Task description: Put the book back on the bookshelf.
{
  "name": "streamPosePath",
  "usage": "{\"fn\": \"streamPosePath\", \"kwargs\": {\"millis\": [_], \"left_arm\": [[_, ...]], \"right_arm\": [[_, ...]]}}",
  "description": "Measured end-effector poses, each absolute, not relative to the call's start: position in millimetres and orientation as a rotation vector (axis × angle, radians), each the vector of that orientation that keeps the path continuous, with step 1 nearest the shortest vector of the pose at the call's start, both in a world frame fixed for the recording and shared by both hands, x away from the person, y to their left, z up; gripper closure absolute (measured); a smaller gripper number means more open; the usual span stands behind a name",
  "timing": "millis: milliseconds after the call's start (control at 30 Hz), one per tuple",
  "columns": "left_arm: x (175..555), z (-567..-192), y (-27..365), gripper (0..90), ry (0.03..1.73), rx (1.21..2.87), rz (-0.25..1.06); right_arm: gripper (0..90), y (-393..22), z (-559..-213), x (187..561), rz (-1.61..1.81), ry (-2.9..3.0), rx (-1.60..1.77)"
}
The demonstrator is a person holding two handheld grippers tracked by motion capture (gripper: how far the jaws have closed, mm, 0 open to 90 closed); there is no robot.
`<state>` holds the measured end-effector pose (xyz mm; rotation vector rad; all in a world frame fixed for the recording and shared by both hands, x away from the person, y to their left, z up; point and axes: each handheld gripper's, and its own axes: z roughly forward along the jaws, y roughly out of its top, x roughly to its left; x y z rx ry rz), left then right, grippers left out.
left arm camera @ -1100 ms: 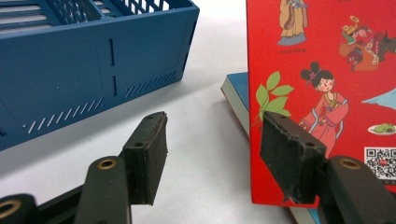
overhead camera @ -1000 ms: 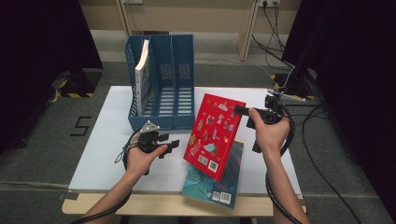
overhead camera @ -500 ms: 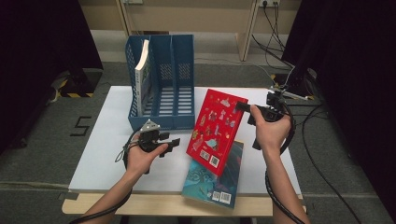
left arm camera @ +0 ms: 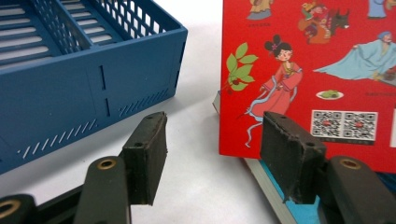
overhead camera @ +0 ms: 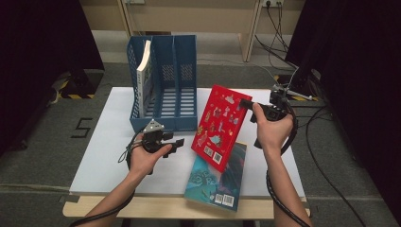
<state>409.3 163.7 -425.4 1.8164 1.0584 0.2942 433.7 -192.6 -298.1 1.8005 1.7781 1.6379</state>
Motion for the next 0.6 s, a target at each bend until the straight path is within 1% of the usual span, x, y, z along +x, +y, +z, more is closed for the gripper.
{"fn": "streamPosePath", "kwargs": {"millis": [600], "left_arm": [[412.2,-416.7,154.2,40.3,1.015,1.807,0.304]], "right_arm": [[80.5,-185.3,-292.1,440.6,1.607,1.727,1.769]]}}
